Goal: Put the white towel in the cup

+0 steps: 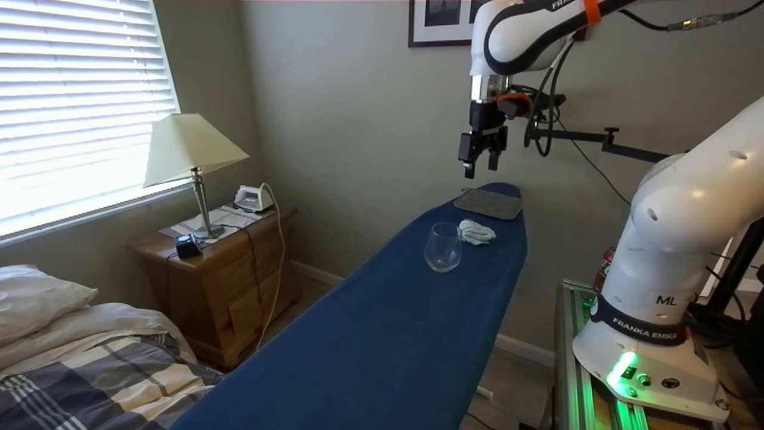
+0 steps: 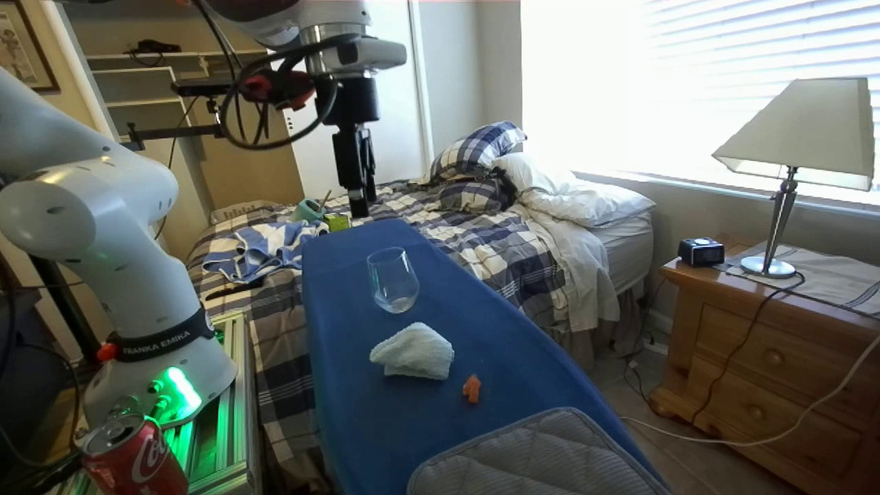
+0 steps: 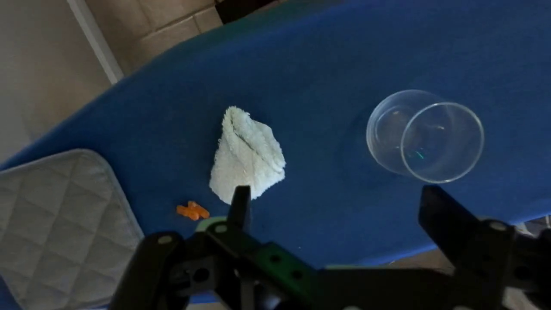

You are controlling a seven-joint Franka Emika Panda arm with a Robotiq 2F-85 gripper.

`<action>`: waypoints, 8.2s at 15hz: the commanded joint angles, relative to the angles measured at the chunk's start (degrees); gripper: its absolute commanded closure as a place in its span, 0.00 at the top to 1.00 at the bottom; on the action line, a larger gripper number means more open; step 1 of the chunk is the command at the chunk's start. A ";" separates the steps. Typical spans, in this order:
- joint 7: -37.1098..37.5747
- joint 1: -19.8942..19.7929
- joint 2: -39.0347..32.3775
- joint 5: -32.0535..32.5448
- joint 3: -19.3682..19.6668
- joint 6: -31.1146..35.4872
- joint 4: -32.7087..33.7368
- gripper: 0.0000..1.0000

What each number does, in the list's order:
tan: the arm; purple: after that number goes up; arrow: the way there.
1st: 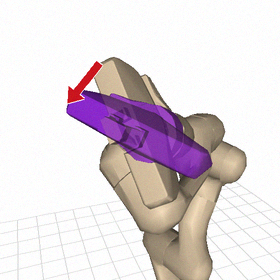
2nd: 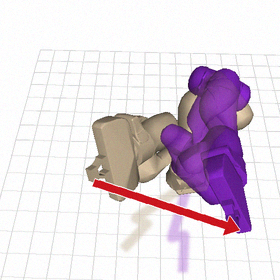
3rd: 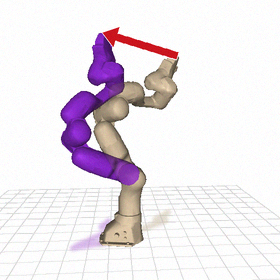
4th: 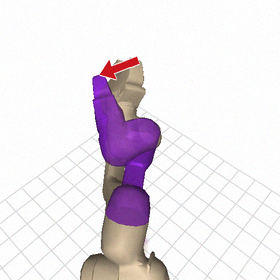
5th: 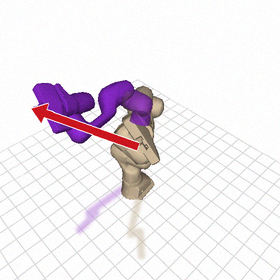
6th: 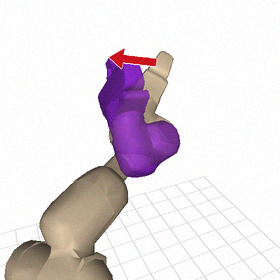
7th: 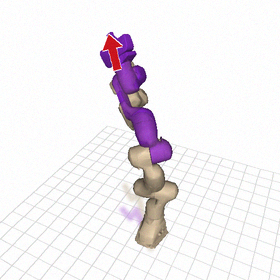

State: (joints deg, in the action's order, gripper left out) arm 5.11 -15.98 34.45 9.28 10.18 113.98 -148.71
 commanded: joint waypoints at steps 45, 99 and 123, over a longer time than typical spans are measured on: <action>-2.42 -2.24 -33.93 -10.32 7.29 36.67 -0.39 0.00; -0.95 9.01 -12.62 -10.43 -4.32 12.40 -1.72 0.02; -0.26 8.56 -16.01 -9.59 -4.39 15.48 -3.73 0.02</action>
State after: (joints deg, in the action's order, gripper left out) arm 4.59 -7.24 18.64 -0.18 5.94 128.20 -151.52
